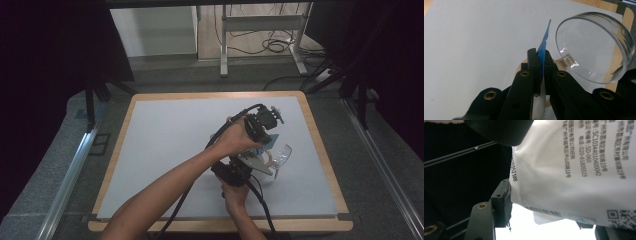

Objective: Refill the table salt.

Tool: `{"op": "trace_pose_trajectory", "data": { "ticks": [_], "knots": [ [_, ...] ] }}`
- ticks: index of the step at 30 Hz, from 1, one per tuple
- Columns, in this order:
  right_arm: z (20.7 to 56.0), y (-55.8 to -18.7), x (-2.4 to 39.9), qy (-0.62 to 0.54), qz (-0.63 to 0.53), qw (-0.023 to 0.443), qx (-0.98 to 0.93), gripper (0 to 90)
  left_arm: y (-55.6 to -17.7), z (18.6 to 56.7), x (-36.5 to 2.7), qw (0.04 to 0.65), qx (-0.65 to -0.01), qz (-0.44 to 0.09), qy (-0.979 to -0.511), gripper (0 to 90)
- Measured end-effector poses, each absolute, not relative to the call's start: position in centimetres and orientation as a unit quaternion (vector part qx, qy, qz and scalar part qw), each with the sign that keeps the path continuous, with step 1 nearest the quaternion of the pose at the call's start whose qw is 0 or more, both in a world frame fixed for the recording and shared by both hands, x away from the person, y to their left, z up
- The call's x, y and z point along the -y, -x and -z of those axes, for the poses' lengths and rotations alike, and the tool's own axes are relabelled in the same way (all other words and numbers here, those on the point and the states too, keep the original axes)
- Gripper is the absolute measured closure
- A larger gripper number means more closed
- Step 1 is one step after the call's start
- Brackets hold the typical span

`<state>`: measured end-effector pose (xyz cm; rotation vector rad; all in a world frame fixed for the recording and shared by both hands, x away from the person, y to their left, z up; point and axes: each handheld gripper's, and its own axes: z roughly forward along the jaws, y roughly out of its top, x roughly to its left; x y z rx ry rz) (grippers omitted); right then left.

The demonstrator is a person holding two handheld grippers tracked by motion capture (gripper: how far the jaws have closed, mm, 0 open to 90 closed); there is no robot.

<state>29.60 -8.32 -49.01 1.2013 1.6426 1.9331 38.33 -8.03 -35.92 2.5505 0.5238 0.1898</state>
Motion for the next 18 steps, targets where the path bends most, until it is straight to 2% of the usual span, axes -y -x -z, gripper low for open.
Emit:
{"op": "trace_pose_trajectory", "data": {
  "ticks": [18],
  "knots": [
    [48.89,-29.58,8.16,-0.424,-0.685,0.165,-0.569,42.4,-38.31,35.87,8.16,0.256,-0.19,-0.072,-0.945,90.0]
  ]
}}
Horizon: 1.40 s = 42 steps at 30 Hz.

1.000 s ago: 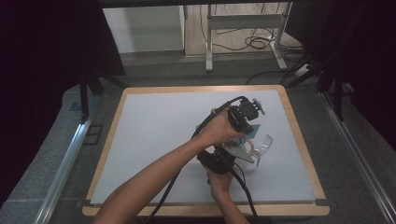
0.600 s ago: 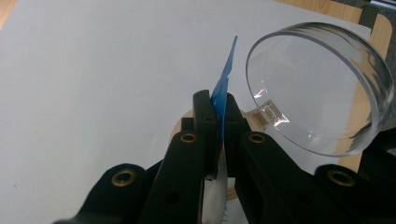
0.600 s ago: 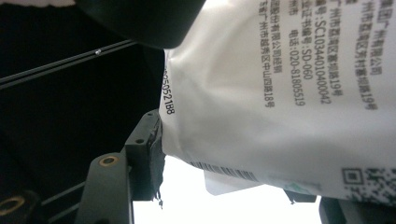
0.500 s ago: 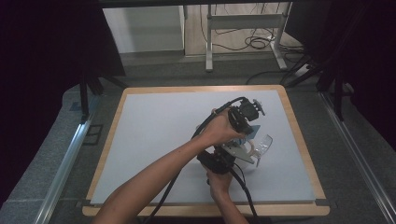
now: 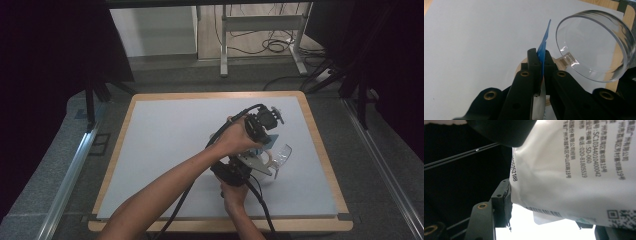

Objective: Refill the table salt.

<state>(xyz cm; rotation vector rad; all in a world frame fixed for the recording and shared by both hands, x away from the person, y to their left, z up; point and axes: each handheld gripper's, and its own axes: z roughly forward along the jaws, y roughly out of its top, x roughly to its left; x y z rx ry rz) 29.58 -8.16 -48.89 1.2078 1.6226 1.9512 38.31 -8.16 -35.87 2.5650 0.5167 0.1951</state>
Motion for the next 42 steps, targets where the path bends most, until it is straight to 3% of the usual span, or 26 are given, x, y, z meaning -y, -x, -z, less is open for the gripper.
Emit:
{"op": "trace_pose_trajectory", "data": {
  "ticks": [42],
  "knots": [
    [48.43,-29.66,8.13,-0.424,-0.688,0.165,-0.565,43.1,-38.39,35.56,8.27,0.254,-0.186,-0.072,-0.946,90.0]
  ]
}}
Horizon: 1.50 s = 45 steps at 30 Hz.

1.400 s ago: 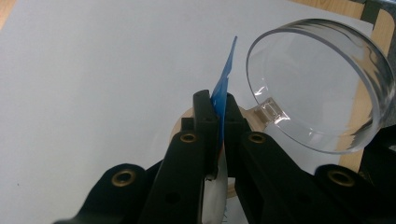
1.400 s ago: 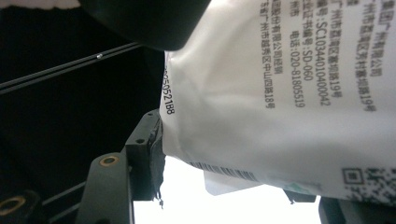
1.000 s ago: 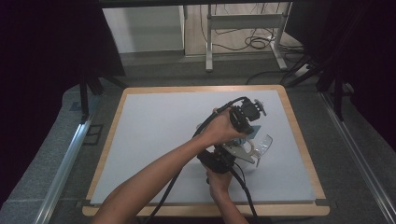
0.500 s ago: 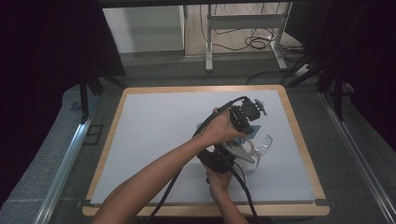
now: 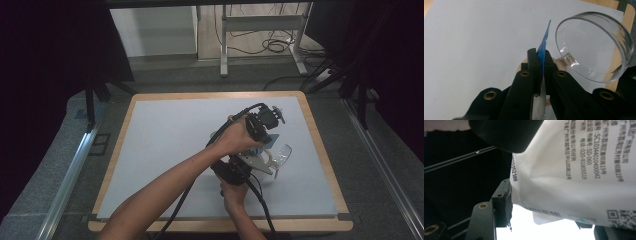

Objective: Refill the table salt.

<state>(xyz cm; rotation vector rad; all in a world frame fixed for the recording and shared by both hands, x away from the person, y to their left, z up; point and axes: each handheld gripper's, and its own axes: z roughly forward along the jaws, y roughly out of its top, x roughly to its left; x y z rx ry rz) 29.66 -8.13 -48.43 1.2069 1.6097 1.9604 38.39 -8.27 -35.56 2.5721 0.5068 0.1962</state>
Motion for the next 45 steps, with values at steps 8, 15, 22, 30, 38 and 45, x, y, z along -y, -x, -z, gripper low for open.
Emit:
{"op": "trace_pose_trajectory", "data": {
  "ticks": [8,15,22,30,38,45],
  "knots": [
    [48.41,-29.64,8.14,-0.423,-0.688,0.167,-0.565,43.2,-38.36,35.57,8.32,0.253,-0.186,-0.072,-0.947,90.0],
    [48.39,-29.61,8.16,-0.425,-0.689,0.167,-0.564,43.3,-38.33,35.57,8.41,0.252,-0.185,-0.072,-0.947,90.0],
    [48.39,-29.61,8.18,-0.424,-0.69,0.168,-0.562,43.4,-38.34,35.51,8.43,0.252,-0.185,-0.073,-0.947,90.0],
    [48.43,-29.62,8.18,-0.425,-0.69,0.169,-0.561,43.5,-38.36,35.59,8.47,0.252,-0.185,-0.072,-0.947,90.0],
    [48.49,-29.64,8.12,-0.422,-0.69,0.17,-0.563,43.6,-38.44,35.58,8.3,0.253,-0.186,-0.072,-0.947,90.0],
    [48.57,-29.66,8.13,-0.42,-0.69,0.174,-0.563,43.6,-38.45,35.62,8.28,0.253,-0.184,-0.071,-0.947,90.0]
  ]
}}
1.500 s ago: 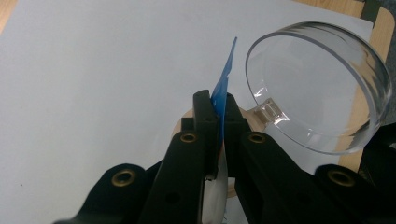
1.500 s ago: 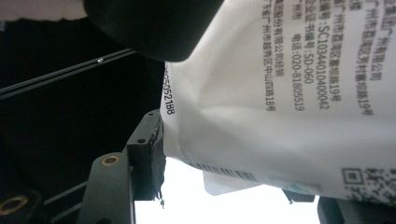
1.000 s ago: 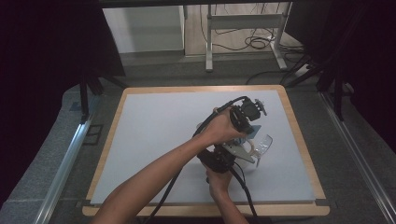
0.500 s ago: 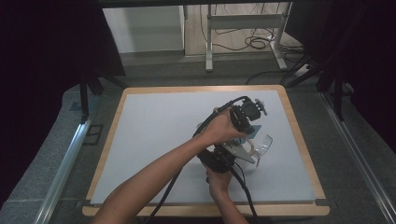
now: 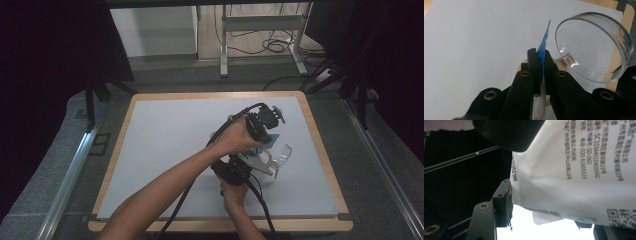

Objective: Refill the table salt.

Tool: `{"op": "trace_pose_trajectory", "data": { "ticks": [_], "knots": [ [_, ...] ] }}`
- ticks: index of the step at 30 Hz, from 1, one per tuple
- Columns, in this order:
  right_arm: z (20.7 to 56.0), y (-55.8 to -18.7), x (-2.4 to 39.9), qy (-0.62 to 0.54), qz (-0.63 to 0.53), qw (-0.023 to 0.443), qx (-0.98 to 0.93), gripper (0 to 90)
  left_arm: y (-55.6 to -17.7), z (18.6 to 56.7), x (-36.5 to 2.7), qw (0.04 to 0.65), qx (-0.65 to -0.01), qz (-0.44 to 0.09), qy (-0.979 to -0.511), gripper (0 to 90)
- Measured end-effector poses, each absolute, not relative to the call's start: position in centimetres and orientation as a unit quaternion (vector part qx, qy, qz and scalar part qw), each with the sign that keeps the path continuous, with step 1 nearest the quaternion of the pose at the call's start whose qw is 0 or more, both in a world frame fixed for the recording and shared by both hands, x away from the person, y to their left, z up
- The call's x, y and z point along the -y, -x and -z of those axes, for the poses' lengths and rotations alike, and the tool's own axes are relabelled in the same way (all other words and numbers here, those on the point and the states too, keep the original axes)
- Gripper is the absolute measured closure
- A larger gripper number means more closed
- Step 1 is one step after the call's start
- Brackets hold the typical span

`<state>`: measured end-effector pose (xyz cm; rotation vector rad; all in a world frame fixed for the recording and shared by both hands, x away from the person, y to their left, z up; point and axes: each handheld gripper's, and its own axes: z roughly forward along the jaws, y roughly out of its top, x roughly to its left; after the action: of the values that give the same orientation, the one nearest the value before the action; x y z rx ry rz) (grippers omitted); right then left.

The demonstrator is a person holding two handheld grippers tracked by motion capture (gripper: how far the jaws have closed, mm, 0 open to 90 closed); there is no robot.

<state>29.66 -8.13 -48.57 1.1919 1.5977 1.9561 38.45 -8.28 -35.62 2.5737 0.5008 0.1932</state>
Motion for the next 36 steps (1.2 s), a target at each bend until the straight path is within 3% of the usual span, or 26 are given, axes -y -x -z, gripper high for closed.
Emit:
{"op": "trace_pose_trajectory", "data": {
  "ticks": [36],
  "knots": [
    [48.34,-29.74,8.4,-0.424,-0.694,0.177,-0.554,43.9,-38.47,35.63,9.05,0.244,-0.18,-0.071,-0.95,90.0]
  ]
}}
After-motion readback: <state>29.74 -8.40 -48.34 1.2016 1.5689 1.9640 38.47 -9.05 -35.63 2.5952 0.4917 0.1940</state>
